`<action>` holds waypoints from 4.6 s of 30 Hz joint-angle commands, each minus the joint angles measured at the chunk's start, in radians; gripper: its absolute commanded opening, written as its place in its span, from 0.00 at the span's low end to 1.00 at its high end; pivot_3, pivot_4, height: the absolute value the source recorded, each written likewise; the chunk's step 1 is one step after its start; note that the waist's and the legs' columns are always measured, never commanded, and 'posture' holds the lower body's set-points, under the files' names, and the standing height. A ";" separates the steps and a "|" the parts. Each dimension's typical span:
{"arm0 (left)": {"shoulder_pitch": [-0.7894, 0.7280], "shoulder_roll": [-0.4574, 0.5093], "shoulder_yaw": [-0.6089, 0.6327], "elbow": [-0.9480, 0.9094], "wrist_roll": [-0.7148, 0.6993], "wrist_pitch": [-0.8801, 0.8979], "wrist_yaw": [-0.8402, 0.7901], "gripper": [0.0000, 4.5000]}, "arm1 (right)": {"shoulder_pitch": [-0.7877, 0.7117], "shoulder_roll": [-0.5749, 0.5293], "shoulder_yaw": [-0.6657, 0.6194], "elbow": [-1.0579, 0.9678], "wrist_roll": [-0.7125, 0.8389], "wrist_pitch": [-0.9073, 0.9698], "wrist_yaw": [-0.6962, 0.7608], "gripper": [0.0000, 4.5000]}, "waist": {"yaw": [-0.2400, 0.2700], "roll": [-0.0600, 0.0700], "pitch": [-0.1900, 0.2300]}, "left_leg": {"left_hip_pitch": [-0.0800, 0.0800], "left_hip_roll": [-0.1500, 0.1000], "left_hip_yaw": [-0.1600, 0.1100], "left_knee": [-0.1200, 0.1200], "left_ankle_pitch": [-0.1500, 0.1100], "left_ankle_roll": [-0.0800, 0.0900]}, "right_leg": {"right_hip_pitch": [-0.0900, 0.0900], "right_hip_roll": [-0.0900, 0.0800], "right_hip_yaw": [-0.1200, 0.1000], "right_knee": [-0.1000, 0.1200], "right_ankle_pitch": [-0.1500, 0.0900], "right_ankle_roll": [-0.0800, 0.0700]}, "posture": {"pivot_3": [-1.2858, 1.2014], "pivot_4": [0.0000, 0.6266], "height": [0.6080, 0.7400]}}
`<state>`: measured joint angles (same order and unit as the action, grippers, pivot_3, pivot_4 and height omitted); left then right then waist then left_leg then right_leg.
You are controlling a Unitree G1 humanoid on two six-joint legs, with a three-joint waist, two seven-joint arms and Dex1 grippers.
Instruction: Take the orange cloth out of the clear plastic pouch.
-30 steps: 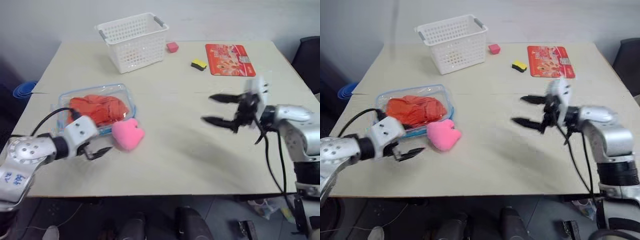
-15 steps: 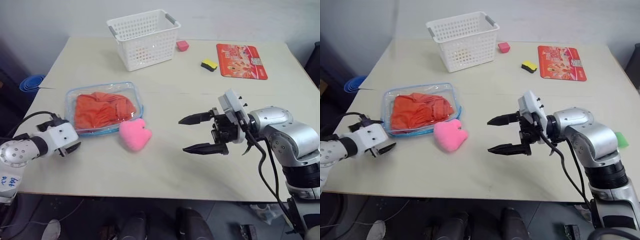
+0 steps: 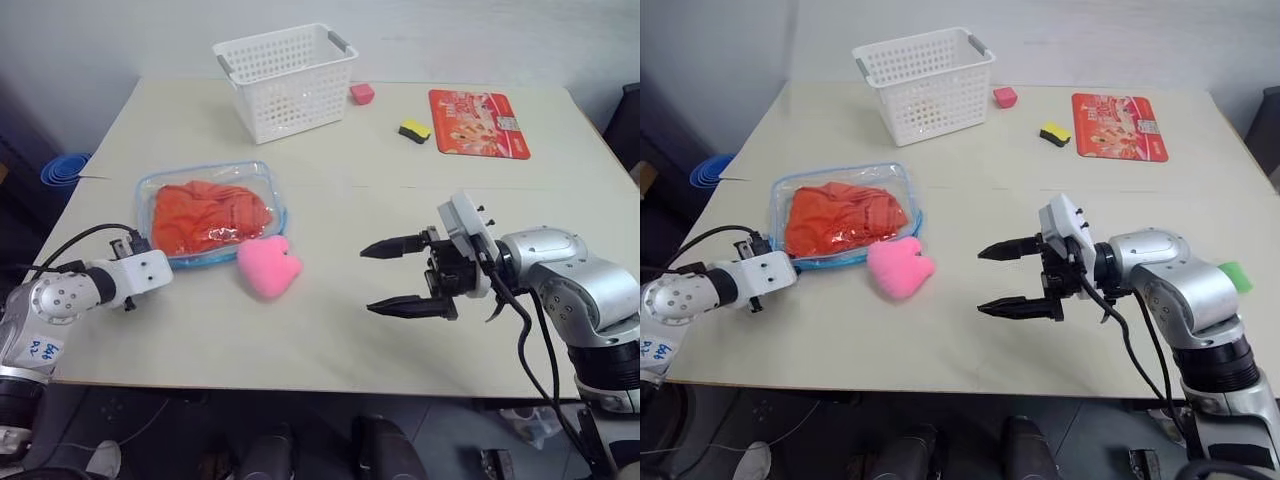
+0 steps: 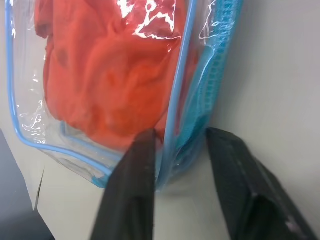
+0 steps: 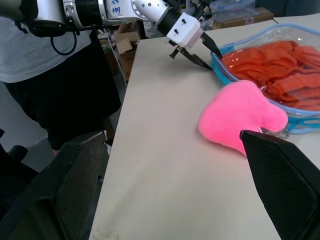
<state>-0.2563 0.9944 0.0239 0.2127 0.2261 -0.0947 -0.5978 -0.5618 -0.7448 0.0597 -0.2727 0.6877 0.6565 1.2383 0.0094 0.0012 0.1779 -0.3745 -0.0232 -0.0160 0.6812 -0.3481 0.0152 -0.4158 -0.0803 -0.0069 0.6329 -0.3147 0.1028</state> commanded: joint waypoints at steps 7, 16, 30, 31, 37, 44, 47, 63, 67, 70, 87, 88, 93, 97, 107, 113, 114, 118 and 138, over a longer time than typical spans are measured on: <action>-0.088 -0.031 -0.017 0.005 -0.005 -0.114 -0.015 0.01 | 0.008 -0.020 -0.089 -0.004 -0.038 -0.051 -0.083 1.00 | -0.005 0.000 0.000 | 0.000 0.000 0.000 0.000 0.000 0.000 | 0.000 0.000 0.000 0.004 0.000 0.000 | 0.52 0.24 1.00; -0.076 -0.090 -0.033 -0.174 -0.060 -0.197 -0.071 0.01 | 0.057 -0.091 -0.161 0.058 -0.063 -0.026 -0.127 1.00 | -0.005 0.000 0.000 | -0.001 0.000 -0.001 0.000 0.000 0.000 | 0.000 0.000 -0.001 0.003 0.000 0.000 | 0.52 0.24 1.00; -0.361 -0.414 -0.325 -0.089 0.043 -0.278 -0.126 0.01 | 0.282 -0.245 -0.327 0.131 -0.172 -0.153 -0.110 1.00 | 0.018 0.000 0.000 | -0.001 -0.002 0.002 0.003 0.001 0.002 | 0.001 0.001 -0.001 0.004 0.001 0.001 | 0.52 0.24 1.00; -0.375 -0.428 -0.340 -0.069 0.057 -0.279 -0.127 0.01 | 0.292 -0.249 -0.333 0.133 -0.177 -0.158 -0.114 1.00 | 0.017 0.000 0.000 | -0.001 -0.002 0.002 0.003 0.001 0.002 | 0.001 0.002 -0.001 0.004 0.001 0.001 | 0.52 0.24 1.00; -0.338 -0.466 -0.361 -0.123 0.060 -0.161 -0.162 0.10 | 0.332 -0.245 -0.342 0.129 -0.226 -0.211 -0.143 1.00 | 0.008 0.000 0.000 | 0.002 0.000 0.008 0.003 0.001 0.002 | 0.000 0.004 0.001 0.006 0.001 0.002 | 0.52 0.24 1.00; -0.233 -0.443 -0.316 -0.334 0.016 0.050 -0.221 0.55 | 0.315 -0.249 -0.330 0.146 -0.240 -0.248 -0.136 1.00 | 0.014 0.000 0.000 | 0.004 0.000 0.008 0.003 0.002 0.001 | 0.001 0.003 0.007 0.006 0.001 0.002 | 0.52 0.24 1.00; -0.213 -0.437 -0.257 -0.420 -0.035 0.188 -0.238 0.76 | 0.285 -0.254 -0.299 0.178 -0.283 -0.299 -0.131 1.00 | 0.014 0.000 0.000 | 0.004 0.000 0.009 0.003 0.002 0.001 | 0.001 0.003 0.008 0.005 0.001 0.002 | 0.52 0.24 1.00; -0.493 -0.488 -0.370 -0.422 -0.574 0.727 -0.605 0.99 | 0.043 -0.297 -0.038 0.506 -0.655 -0.885 -0.030 1.00 | 0.011 -0.001 0.000 | 0.005 -0.002 0.008 0.003 0.002 0.001 | 0.002 0.003 0.007 0.003 0.001 0.002 | 0.52 0.24 1.00; -0.569 -0.582 -0.502 -0.261 -0.466 0.576 -0.622 0.99 | 0.008 -0.311 -0.019 0.578 -0.683 -0.980 -0.005 1.00 | 0.011 -0.001 0.000 | 0.004 -0.001 0.010 0.003 0.002 0.001 | 0.001 0.004 0.008 0.004 0.001 0.002 | 0.52 0.24 1.00; -0.598 -0.653 -0.567 -0.153 -0.361 0.406 -0.584 0.99 | -0.004 -0.328 -0.018 0.613 -0.697 -1.022 0.004 1.00 | 0.009 -0.001 0.000 | 0.005 -0.001 0.011 0.003 0.003 0.001 | 0.001 0.004 0.009 0.004 0.001 0.002 | 0.52 0.24 1.00; -0.550 -0.741 -0.604 0.002 -0.188 0.174 -0.522 0.16 | -0.005 -0.240 0.051 0.661 -0.782 -1.129 -0.099 0.91 | 0.004 -0.001 0.000 | 0.006 0.000 0.014 0.005 0.003 0.001 | 0.000 0.004 0.012 0.006 0.001 0.002 | 0.52 0.24 1.00; -0.550 -0.742 -0.598 -0.002 -0.191 0.181 -0.519 0.10 | -0.010 -0.234 0.050 0.671 -0.779 -1.135 -0.101 0.85 | 0.004 -0.001 0.000 | 0.006 0.000 0.014 0.005 0.003 0.001 | 0.000 0.004 0.012 0.006 0.001 0.002 | 0.52 0.24 1.00; -0.543 -0.743 -0.582 -0.029 -0.196 0.211 -0.516 0.00 | -0.039 -0.217 0.046 0.702 -0.762 -1.150 -0.099 0.47 | 0.003 -0.001 0.000 | 0.006 0.000 0.013 0.005 0.003 0.001 | 0.000 0.004 0.012 0.006 0.001 0.002 | 0.52 0.24 1.00; -0.528 -0.745 -0.569 -0.056 -0.203 0.247 -0.508 0.00 | -0.053 -0.211 0.057 0.729 -0.763 -1.186 -0.087 0.15 | -0.001 -0.001 0.000 | 0.006 0.000 0.014 0.005 0.003 0.001 | 0.000 0.004 0.012 0.007 0.001 0.002 | 0.52 0.24 1.00; -0.471 -0.747 -0.392 -0.235 -0.294 0.561 -0.381 0.00 | -0.097 -0.199 0.101 0.851 -0.845 -1.287 -0.132 0.00 | -0.013 -0.001 0.000 | 0.006 0.000 0.013 0.007 0.003 0.001 | 0.000 0.004 0.012 0.010 0.001 0.002 | 0.52 0.24 1.00; -0.248 -0.550 -0.170 -0.586 -0.408 0.849 -0.333 0.00 | -0.192 -0.207 0.119 0.998 -0.894 -1.444 -0.204 0.00 | -0.036 -0.001 0.000 | 0.007 0.002 0.013 0.006 0.004 -0.001 | -0.001 0.004 0.012 0.011 0.001 0.002 | 0.52 0.24 1.00; -0.200 -0.513 -0.134 -0.639 -0.425 0.879 -0.328 0.00 | -0.207 -0.213 0.128 1.031 -0.907 -1.477 -0.210 0.00 | -0.037 -0.001 0.000 | 0.007 0.002 0.013 0.006 0.004 -0.001 | -0.001 0.004 0.013 0.011 0.001 0.002 | 0.52 0.24 1.00; -0.050 -0.412 0.002 -0.791 -0.488 0.973 -0.292 0.00 | -0.244 -0.227 0.147 1.128 -0.920 -1.568 -0.193 0.00 | -0.036 -0.001 0.000 | 0.007 0.001 0.012 0.006 0.004 -0.001 | 0.000 0.003 0.012 0.010 0.001 0.002 | 0.52 0.24 1.00; 0.229 -0.263 0.335 -0.842 -0.739 1.050 -0.201 0.21 | -0.235 -0.211 0.145 1.192 -0.787 -1.542 -0.057 0.29 | -0.037 -0.001 0.000 | 0.009 0.001 0.008 0.004 0.004 -0.002 | 0.005 0.002 0.009 0.005 0.000 0.001 | 0.52 0.24 1.00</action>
<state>-0.0202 0.7328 0.3680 -0.6458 -0.5347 0.9988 -0.8295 -0.8070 -0.9501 0.2312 0.9565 -0.1633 -0.9232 1.1341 -0.0275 0.0004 0.1782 -0.3655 -0.0224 -0.0080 0.6854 -0.3440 0.0136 -0.4114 -0.0781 0.0023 0.6381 -0.3143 0.1036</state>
